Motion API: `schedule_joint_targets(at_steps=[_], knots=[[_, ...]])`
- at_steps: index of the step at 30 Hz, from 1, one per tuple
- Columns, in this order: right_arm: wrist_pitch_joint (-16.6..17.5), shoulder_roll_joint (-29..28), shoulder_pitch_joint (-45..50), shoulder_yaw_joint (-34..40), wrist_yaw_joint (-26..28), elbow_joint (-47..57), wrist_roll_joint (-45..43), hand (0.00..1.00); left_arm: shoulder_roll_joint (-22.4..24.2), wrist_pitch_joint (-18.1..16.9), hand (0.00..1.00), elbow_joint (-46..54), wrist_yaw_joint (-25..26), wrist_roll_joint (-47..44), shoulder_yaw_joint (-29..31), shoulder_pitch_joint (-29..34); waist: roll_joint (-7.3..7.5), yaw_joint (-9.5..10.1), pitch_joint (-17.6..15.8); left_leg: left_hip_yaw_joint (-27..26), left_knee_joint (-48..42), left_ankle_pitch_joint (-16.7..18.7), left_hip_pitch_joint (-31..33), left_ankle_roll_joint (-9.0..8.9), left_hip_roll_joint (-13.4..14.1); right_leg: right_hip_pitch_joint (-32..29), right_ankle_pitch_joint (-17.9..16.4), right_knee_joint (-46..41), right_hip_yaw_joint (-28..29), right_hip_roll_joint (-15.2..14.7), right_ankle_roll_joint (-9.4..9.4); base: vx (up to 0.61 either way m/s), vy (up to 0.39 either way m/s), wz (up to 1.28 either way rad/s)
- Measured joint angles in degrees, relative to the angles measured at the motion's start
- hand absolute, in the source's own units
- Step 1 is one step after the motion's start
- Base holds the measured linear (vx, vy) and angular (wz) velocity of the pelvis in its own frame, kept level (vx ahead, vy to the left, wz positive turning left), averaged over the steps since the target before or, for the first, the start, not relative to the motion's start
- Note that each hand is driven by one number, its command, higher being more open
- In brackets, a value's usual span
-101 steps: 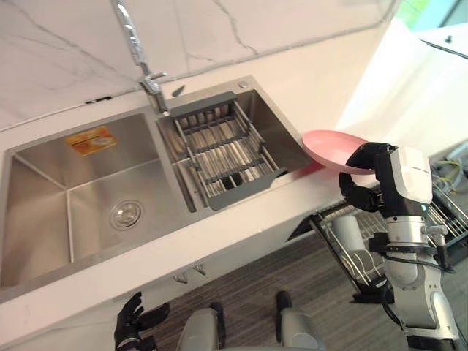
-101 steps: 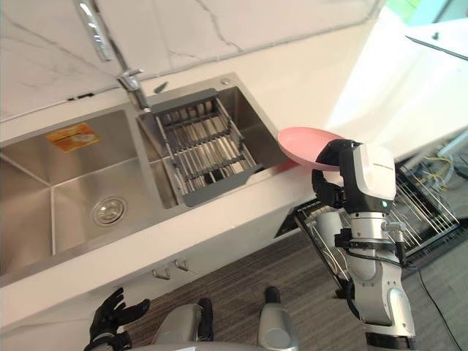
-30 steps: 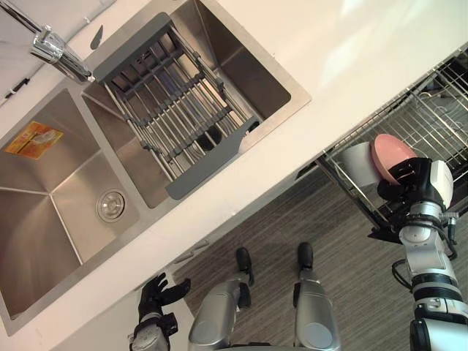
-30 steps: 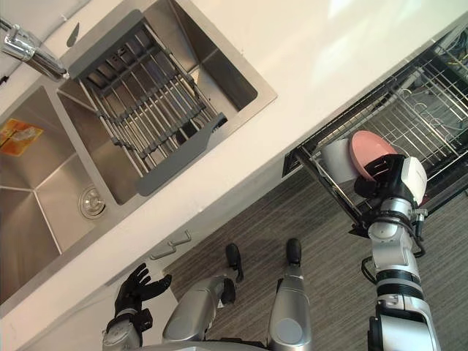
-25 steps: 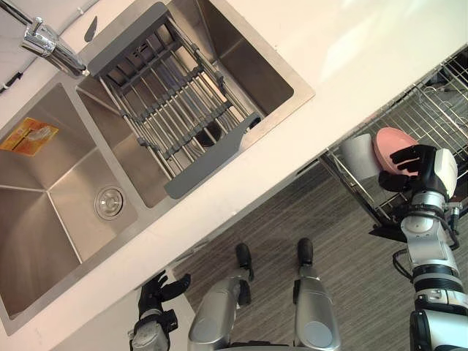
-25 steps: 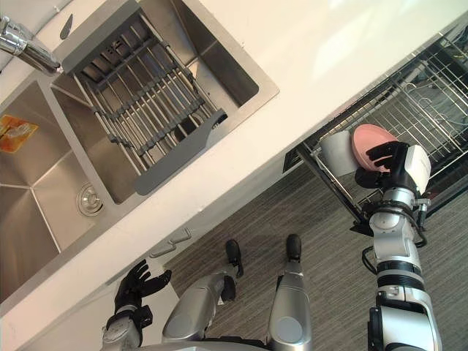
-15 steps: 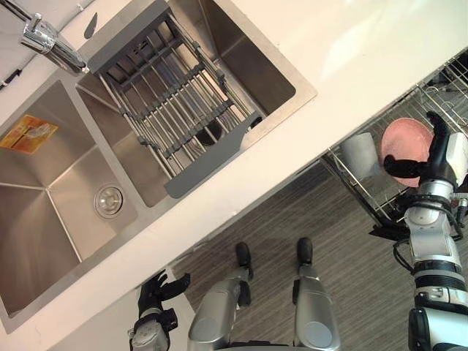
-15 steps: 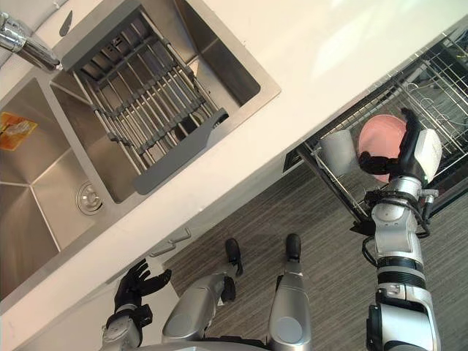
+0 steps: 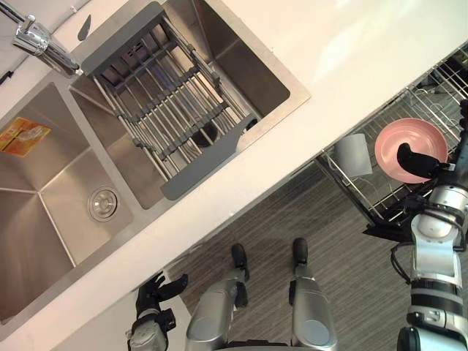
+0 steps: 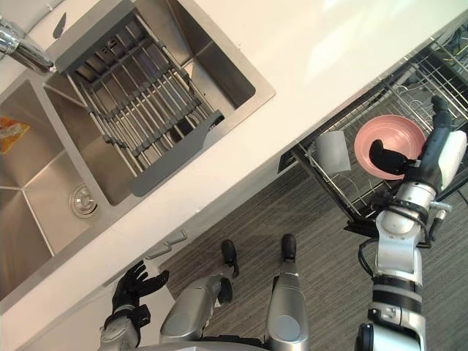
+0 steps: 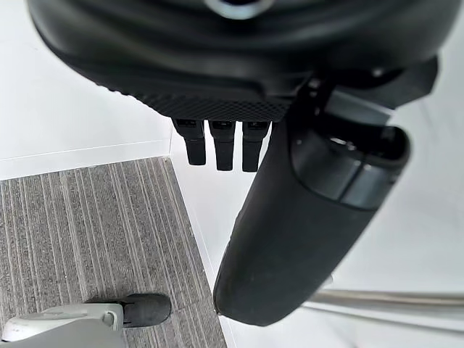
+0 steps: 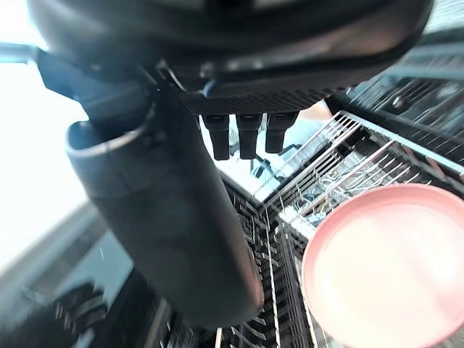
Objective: Walk over to the sink, pick up the cup, carry it to the dishwasher, place the cup inside the dishwasher, then close the dishwasher door
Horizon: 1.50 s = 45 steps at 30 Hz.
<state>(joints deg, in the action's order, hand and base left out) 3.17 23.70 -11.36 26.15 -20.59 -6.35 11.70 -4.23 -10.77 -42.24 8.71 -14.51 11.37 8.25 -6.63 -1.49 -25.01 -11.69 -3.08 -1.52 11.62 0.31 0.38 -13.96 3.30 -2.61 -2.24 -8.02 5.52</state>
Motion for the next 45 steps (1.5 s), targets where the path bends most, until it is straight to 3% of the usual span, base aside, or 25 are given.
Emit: schedule_joint_targets(at_steps=[9, 12, 18, 31, 41, 45], knots=[[3.9, -9.0, 13.1, 11.4, 0.7, 5.0, -15.6, 0.9, 0.5, 2.1, 0.9, -1.0, -0.3, 0.0, 4.0, 1.9, 3.41, -1.01, 1.9, -2.2, -0.4, 1.8, -3.8, -0.79, 1.2, 3.3, -0.3, 1.2, 1.5, 1.1, -0.23, 0.02, -0.017, -0.14], [4.0, -12.5, 17.3, 13.9, 1.0, 4.5, -23.0, 0.9, 1.0, 2.9, 0.9, -1.7, -0.3, 0.0, 5.2, 2.3, 3.9, -1.02, 3.7, -2.5, -1.3, 2.7, -4.0, -0.92, 1.7, 3.8, -0.5, 1.1, 1.7, 1.2, -0.25, 0.02, -0.015, -0.06], [3.8, -13.7, 21.6, 14.3, 5.2, 0.9, -33.0, 0.9, 1.9, 3.6, 0.9, -3.0, -0.4, 0.0, 6.1, 3.1, 4.08, -0.84, 6.4, -3.1, -5.3, 5.6, -4.2, -0.98, 2.5, 4.7, -1.9, -0.5, 2.1, 1.4, -0.29, 0.0, 0.006, -0.05], [-0.6, -11.4, 20.0, 12.6, 14.2, -12.5, -35.3, 0.9, 1.8, 4.1, 0.9, -3.2, -2.3, -0.1, 6.2, 3.0, 4.16, 0.94, 8.6, -1.9, -7.7, 6.6, -3.8, -1.27, 3.0, 4.3, -4.4, -4.5, 0.8, 1.0, -0.41, 0.0, 0.0, 0.05], [-0.6, -9.8, 15.6, 11.3, 15.1, -18.3, -38.2, 0.9, 0.7, 4.1, 0.9, -3.4, -2.7, -0.1, 6.1, 1.7, 4.19, 1.87, 9.2, -1.7, -8.5, 6.4, -1.0, -1.47, 3.3, 1.0, -5.0, -6.6, 0.5, 1.1, -0.65, -0.02, -0.006, 0.01], [-0.7, -8.3, 10.4, 5.8, 15.1, -23.4, -39.8, 0.9, 0.2, 4.0, 0.9, -3.5, -2.7, -0.1, 5.6, 1.2, 4.0, 2.3, 9.2, -1.4, -7.8, 5.6, -0.3, -1.69, 3.3, 0.2, -4.8, -6.5, -0.1, 1.1, -0.75, 0.01, -0.008, 0.03]])
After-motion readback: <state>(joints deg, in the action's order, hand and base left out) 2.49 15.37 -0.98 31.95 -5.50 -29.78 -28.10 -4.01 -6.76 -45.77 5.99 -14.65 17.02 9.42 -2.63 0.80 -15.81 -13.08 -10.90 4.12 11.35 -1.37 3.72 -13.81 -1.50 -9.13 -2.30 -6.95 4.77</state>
